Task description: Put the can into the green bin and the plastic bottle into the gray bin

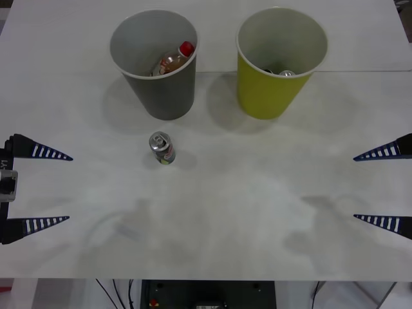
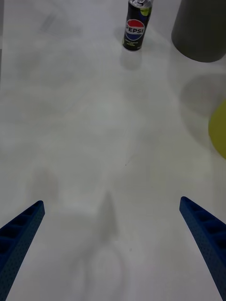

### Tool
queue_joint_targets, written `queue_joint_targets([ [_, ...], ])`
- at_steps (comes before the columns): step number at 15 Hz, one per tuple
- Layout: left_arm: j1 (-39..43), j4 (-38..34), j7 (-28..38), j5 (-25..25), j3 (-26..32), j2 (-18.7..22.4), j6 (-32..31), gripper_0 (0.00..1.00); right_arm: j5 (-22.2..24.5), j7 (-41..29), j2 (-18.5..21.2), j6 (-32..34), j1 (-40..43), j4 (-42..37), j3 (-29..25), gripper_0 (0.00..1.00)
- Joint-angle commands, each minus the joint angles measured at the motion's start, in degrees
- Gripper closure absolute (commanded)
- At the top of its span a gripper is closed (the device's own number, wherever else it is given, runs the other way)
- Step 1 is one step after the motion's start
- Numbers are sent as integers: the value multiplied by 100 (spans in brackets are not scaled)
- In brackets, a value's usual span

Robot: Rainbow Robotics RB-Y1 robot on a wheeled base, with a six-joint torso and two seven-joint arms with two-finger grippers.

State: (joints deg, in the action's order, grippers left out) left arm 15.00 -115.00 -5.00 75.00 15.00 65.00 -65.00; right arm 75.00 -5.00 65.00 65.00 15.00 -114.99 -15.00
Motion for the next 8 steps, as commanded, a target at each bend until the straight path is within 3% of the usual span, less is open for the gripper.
queue_joint_targets([
  [1,0,0,0,0,0,0,0,0,0,0,0,0,0,-1,0,0],
  [8,-173,21,236,-3,-23,-269,-65,0,0,0,0,0,0,-1,0,0],
])
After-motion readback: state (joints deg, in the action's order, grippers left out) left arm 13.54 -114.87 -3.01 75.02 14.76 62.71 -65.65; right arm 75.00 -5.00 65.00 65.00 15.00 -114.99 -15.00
